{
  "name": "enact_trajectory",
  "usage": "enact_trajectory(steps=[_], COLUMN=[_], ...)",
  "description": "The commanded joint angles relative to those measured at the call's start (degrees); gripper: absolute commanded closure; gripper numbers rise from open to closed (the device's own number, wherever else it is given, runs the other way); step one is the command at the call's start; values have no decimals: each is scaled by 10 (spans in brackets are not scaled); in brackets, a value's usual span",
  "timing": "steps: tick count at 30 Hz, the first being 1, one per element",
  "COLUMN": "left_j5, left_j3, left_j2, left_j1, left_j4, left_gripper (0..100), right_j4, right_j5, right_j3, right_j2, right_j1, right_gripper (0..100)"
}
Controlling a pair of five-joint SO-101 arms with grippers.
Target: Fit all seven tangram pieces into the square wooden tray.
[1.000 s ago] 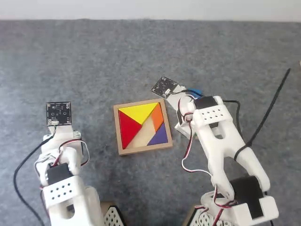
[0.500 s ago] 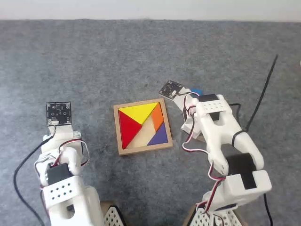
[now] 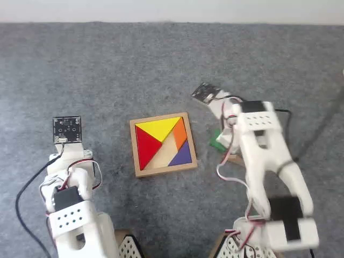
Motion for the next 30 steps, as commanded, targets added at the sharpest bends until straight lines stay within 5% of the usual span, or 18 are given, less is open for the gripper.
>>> enact_trajectory(steps=[1,10,25,30], left_j5=[-7,-19,-19,-19], left_j3=[-20,-20,-20,-20], left_j2=[2,2,2,2], left_j1=[-2,-2,-2,-2], left_j4=[-9,-10,-10,-10], left_gripper=[988,988,988,988], right_j4=[62,106,-9,-32], right_j5=[55,202,164,164], right_j3=[-10,79,82,80], right_j2=[-117,-130,37,51], right_j1=[9,10,11,9], right_gripper=[760,760,769,923])
